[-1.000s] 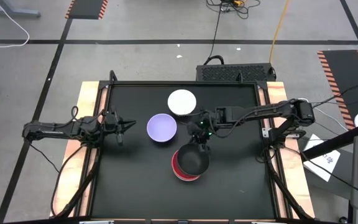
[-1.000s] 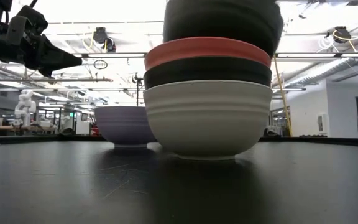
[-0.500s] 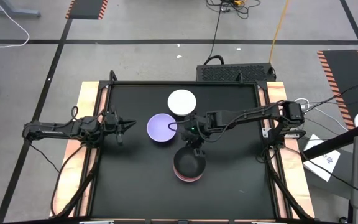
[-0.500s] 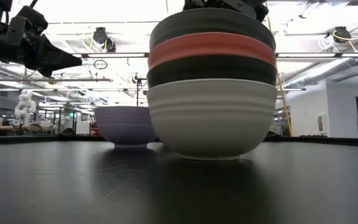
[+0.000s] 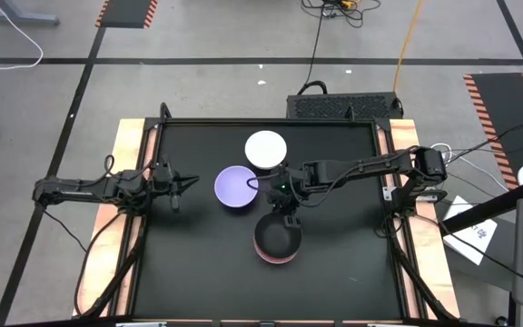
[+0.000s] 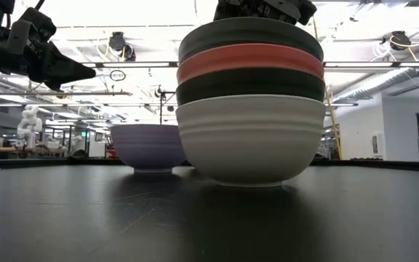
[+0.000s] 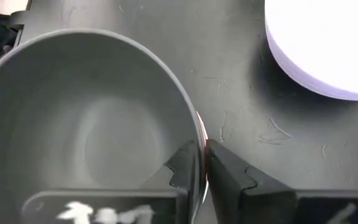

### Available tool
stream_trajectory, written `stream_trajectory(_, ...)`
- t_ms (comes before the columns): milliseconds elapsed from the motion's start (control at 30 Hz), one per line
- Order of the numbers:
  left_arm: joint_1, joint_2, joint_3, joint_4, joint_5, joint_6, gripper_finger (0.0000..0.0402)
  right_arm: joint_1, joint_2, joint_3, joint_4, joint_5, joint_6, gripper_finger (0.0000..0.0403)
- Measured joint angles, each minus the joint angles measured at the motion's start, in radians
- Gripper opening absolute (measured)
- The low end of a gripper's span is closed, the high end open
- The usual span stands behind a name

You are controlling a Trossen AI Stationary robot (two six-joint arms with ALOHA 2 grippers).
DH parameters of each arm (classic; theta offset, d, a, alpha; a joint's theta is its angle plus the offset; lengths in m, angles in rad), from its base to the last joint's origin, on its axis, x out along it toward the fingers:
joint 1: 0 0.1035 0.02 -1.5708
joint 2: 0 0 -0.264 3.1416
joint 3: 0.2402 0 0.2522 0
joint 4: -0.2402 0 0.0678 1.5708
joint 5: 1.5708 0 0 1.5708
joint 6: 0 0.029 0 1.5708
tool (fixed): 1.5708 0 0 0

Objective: Nest bowls inside each other
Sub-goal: Stack the black bowl on top of the pink bowl, then stack the purple bowl on top of the black bowl

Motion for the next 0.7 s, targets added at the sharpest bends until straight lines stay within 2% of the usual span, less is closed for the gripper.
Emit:
stream_trajectory(133,0.0,0.0,0.0,-0.001,0.005,0.0,0.0031,0.0,0.001,0.0,-0.001,-0.003,0.0,0.0057)
stream_trajectory(300,0.0,0.0,0.0,-0.001,0.006,-0.001,0.0031,-0.002,-0.008,-0.001,0.0,-0.006,0.0,0.0108)
stream_trajectory(500,0.0,0.0,0.0,-0.001,0.007,0.0,0.0031,-0.003,-0.088,-0.001,0.004,-0.006,-0.037,0.0164)
stream_trajectory(600,0.0,0.0,0.0,-0.001,0.007,0.0,0.0031,-0.003,-0.142,-0.001,-0.012,-0.006,-0.065,0.0173)
stream_trajectory(700,0.0,0.0,0.0,-0.002,0.007,-0.001,0.0031,-0.003,-0.193,-0.001,-0.017,-0.006,-0.08,0.0164)
